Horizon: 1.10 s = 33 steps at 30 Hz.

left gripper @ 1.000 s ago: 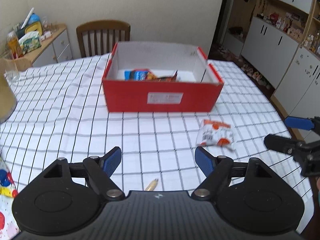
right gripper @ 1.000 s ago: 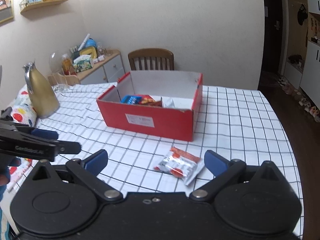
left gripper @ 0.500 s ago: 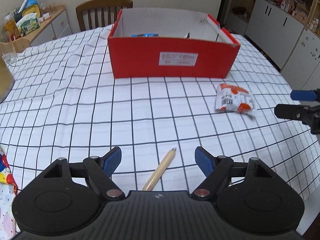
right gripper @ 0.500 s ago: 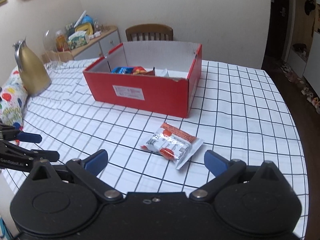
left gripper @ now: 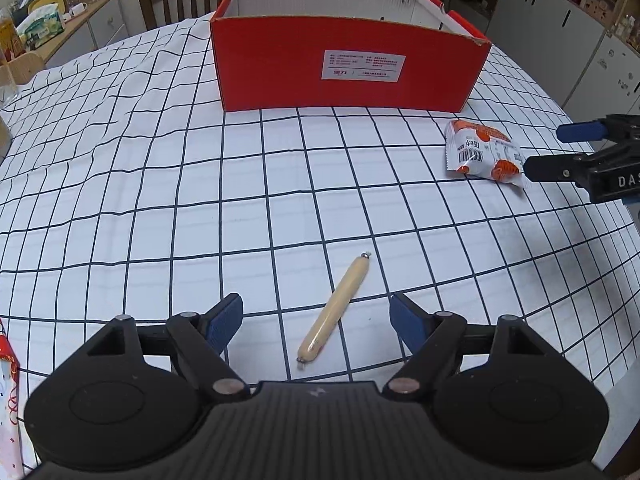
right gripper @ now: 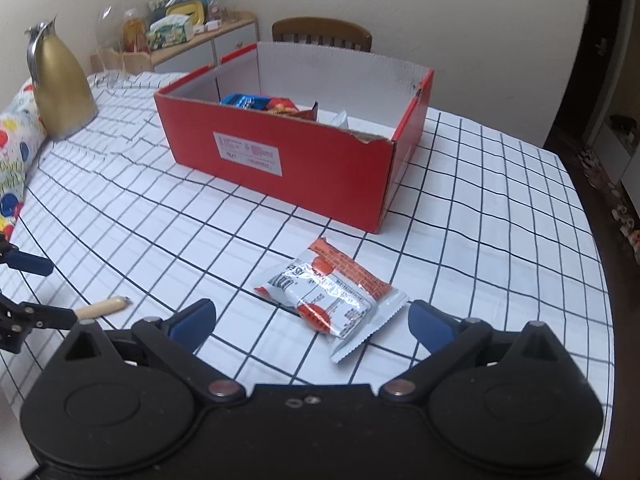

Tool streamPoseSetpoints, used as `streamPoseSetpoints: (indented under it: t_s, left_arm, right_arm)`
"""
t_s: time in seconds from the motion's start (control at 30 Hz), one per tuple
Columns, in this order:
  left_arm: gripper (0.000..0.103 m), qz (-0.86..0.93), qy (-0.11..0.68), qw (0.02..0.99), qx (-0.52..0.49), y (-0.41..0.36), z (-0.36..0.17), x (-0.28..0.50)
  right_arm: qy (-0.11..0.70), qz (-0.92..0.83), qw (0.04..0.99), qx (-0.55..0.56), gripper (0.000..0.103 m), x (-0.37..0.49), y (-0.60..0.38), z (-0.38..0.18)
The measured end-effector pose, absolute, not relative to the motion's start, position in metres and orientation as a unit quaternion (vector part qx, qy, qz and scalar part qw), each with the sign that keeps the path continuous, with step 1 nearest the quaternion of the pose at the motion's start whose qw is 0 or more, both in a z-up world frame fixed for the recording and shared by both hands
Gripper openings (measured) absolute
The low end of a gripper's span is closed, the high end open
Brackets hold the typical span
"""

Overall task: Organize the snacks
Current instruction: 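Lower both open tools toward the sausage stick and white-orange packet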

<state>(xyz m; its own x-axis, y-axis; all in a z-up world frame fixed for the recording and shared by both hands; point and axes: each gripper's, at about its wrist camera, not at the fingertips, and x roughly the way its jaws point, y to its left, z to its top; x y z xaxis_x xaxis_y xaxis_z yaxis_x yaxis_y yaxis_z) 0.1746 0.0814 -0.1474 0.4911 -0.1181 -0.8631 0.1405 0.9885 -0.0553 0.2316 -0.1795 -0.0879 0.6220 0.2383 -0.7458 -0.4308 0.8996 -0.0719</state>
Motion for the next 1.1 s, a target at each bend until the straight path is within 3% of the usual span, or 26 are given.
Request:
streamPoseSetpoints:
  t_s: [0.7,0.87,0.9,1.1]
  left_arm:
    - [0.08,-0.14,0.495,0.856,0.05,0.078,-0.159,0.178]
    - [0.067,-0.155,0.496,0.852,0.063,0.078,-0.161,0.177]
    - [0.06,-0.16,0.496,0.851,0.065,0.077,-0.161,0.176]
    - [0.053,-0.18,0.494,0.846,0.094,0.07,-0.163,0.172]
  right_arm:
    - [0.431,0.256,0.815,-0.291,0.1,0.29,-0.149,-0.127]
    - [0.434,0.257,0.798,-0.33,0.101,0.298,-0.143,-0.135]
    - [0.436,0.26,0.796,-0.33,0.101,0.3,-0.143,-0.135]
    - [0.452,0.264,0.793,-0.311,0.1,0.309,-0.143,-0.134]
